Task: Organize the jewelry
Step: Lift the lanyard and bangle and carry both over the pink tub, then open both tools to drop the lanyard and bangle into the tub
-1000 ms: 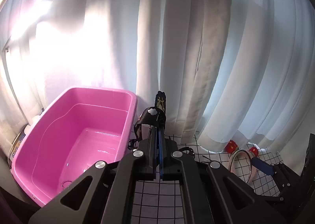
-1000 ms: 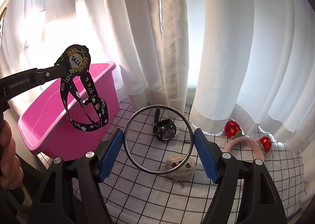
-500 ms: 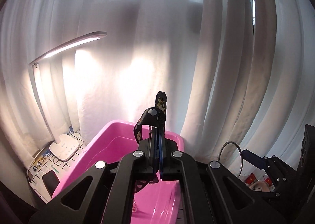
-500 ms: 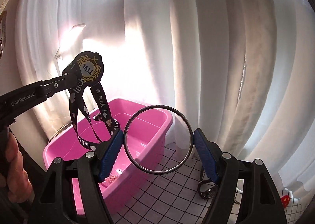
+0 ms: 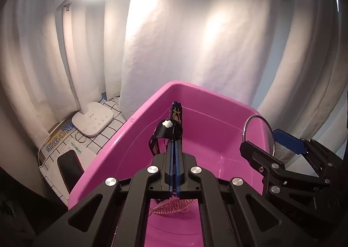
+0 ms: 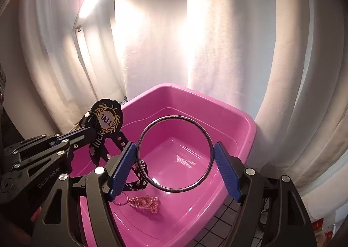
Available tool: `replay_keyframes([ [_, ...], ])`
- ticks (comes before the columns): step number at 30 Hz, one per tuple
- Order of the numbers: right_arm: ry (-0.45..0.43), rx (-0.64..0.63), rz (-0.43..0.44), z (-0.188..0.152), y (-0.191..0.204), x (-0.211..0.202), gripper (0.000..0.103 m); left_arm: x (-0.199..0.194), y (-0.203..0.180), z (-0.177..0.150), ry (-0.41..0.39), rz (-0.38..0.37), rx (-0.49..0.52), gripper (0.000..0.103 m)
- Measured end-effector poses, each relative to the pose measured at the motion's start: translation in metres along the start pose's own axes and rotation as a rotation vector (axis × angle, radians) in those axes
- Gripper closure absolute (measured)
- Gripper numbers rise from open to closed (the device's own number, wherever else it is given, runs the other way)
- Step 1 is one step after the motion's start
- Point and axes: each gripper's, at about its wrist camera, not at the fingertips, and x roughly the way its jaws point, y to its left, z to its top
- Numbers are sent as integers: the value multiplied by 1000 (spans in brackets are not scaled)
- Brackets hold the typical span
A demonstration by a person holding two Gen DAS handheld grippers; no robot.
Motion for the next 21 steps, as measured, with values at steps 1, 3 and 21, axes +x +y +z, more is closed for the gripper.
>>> replay_keyframes([
  [1,16,-3,1,0,3,7,32,4,4,-3,13,10,-7,101],
  [3,49,-4,-1,3,5,21,32,11,11,-6,43,26,-23,101],
  [21,311,13,-52,6,1,93,32,54,33,-29,266,24,-112,85],
])
